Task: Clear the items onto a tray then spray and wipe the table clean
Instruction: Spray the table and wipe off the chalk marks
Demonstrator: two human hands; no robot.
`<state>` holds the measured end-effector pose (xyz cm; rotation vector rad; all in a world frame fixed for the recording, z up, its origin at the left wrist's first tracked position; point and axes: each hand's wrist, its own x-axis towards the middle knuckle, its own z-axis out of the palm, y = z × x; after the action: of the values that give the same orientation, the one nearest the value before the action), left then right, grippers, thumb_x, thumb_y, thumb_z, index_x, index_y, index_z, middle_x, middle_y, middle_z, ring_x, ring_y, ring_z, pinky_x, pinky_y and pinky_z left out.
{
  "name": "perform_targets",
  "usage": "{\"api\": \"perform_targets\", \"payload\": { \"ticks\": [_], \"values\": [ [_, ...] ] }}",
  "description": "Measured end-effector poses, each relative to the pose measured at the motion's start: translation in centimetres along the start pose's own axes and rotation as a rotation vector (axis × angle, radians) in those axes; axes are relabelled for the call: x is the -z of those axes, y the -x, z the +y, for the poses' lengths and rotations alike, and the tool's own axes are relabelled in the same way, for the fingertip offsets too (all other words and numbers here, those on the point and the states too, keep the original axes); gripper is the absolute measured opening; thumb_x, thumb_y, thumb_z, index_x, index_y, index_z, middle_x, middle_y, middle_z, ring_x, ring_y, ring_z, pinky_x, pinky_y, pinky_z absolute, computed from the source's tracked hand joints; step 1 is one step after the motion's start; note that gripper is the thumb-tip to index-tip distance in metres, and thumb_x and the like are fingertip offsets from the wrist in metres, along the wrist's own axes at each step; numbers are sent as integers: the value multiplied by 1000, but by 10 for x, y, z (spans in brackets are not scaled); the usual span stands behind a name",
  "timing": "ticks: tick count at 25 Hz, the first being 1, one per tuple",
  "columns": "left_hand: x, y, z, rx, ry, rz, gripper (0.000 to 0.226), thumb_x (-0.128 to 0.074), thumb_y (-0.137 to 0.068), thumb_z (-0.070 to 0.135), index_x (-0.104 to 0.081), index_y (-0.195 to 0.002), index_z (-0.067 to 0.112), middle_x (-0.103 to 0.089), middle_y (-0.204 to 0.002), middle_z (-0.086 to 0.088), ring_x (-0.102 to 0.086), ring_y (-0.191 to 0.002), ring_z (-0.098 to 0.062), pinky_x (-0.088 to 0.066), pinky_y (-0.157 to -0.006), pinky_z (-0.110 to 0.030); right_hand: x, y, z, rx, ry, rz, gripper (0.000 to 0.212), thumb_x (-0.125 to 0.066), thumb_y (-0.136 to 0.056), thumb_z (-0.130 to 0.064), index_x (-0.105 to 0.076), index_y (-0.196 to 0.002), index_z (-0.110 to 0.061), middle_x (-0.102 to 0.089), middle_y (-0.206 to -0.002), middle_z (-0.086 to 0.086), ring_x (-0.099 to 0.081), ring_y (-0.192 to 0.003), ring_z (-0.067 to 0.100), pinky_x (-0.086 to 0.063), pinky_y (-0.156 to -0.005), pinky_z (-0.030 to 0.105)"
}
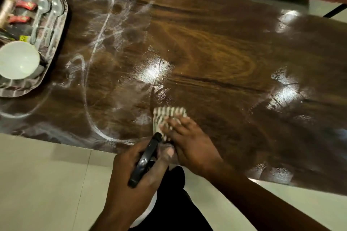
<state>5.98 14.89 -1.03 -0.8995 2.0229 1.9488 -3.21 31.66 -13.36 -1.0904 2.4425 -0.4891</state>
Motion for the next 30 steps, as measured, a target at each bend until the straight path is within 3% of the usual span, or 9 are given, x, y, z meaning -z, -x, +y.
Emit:
{"api": "perform_targets", "payload": {
  "ticks": [3,5,11,13,17,21,23,26,30],
  "values": [
    [9,13,-11,-6,-26,22,27,-75,-76,54,-66,-66,30,-53,-53,2,-48,-46,-3,-39,-49,-13,-7,52,20,357,102,-185,63,-53,-105,-24,-35,-164,-37,-29,-175,-10,-12,-166,17,-16,-134,41],
    [12,16,-15,-31,-23,43,31,-75,-83,44,-61,-57,32,-48,-50,7,-44,-46,-3,-34,-49,-12,2,78,51,313,155,-166,63,-52,-106,-23,-34,-165,-38,-29,-175,-12,-15,-165,16,-22,-133,43],
    [28,22,-24,-67,68,17,44,-77,-93,16,-53,-57,24,-35,-51,-1,-37,-47,-3,-33,-49,-10,-46,87,-10,-717,-255,521,64,-44,-98,-15,-47,-160,-29,-35,-171,-10,-19,-164,18,-29,-128,57],
    [30,21,-24,-85,73,24,34,-77,-93,10,-59,-65,7,-41,-54,-13,-42,-46,-2,-36,-49,-9,-76,55,-65,-858,-333,640,67,-44,-97,-15,-43,-163,-28,-33,-173,-6,-15,-165,19,-23,-131,53],
    [46,15,-20,-94,83,69,31,-74,-93,-7,-59,-67,0,-54,-50,2,-54,-47,4,-40,-52,-3,-106,14,-135,-471,-203,338,61,-57,-106,-23,-39,-163,-35,-32,-173,-11,-9,-166,14,-19,-131,46],
    [75,9,-16,-91,-23,94,40,-76,-95,2,-54,-63,8,-46,-55,-13,-42,-49,-6,-33,-51,-13,-45,16,-58,285,75,-121,61,-53,-102,-18,-44,-161,-31,-36,-172,-7,-21,-164,21,-23,-132,43],
    [86,7,-15,-64,6,97,40,-77,-95,5,-52,-65,-5,-41,-58,-23,-38,-51,-14,-30,-50,-17,-1,15,-1,337,189,-201,54,-48,-108,-26,-44,-162,-33,-34,-172,-3,-25,-162,22,-21,-132,39],
    [96,2,-12,-61,46,96,42,-76,-94,4,-48,-66,-12,-37,-56,-21,-37,-50,-13,-32,-49,-12,28,6,32,-102,49,80,56,-49,-102,-14,-50,-158,-23,-41,-168,8,-29,-160,30,-28,-130,48],
    [101,-9,-15,-47,110,93,34,-76,-92,5,-56,-73,-14,-42,-56,-24,-41,-46,-23,-38,-49,-16,-13,-58,-40,-879,-343,608,64,-52,-100,1,-48,-160,-19,-35,-172,4,-17,-165,28,-17,-134,47]
  ]
}}
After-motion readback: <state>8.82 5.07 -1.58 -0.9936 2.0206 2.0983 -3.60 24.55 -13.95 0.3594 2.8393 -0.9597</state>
